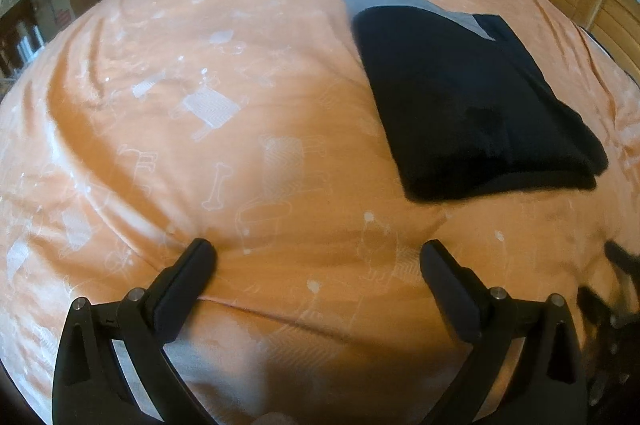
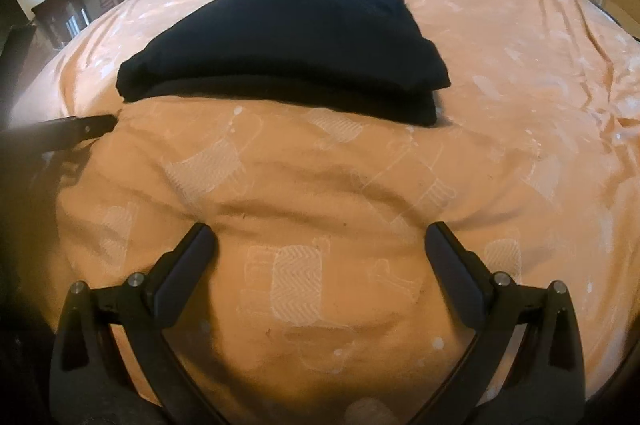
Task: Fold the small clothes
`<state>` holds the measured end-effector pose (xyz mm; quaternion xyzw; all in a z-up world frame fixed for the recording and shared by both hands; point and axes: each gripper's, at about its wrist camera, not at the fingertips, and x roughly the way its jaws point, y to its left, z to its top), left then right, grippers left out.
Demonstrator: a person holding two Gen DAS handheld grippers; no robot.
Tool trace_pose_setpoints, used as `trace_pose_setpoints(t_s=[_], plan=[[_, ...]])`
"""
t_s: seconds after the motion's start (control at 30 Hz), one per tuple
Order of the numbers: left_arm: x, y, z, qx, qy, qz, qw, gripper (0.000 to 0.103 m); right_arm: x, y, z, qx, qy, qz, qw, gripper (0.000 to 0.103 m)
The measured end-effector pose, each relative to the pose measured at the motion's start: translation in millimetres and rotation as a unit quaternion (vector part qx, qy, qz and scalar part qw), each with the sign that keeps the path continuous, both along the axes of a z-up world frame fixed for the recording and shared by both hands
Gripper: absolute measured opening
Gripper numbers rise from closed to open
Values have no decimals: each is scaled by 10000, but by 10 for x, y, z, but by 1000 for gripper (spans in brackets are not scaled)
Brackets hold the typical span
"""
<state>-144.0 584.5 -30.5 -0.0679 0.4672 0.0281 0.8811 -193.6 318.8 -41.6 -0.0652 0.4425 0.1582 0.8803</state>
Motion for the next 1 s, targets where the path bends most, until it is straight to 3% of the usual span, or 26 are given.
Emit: trace_pose_setpoints(t_s=[0.23, 0.43, 1.0], plan=[[73, 54, -62, -211, -245, 80, 9994, 103, -17, -47, -23, 280, 11, -267, 9992, 103], [42, 86, -128, -254, -567, -50, 9981, 103, -21, -1, -45, 211, -85, -429, 9988, 103], [31, 81, -148, -276, -700, -54, 9971, 103, -4, 22, -52, 77, -206, -414, 9989, 103]])
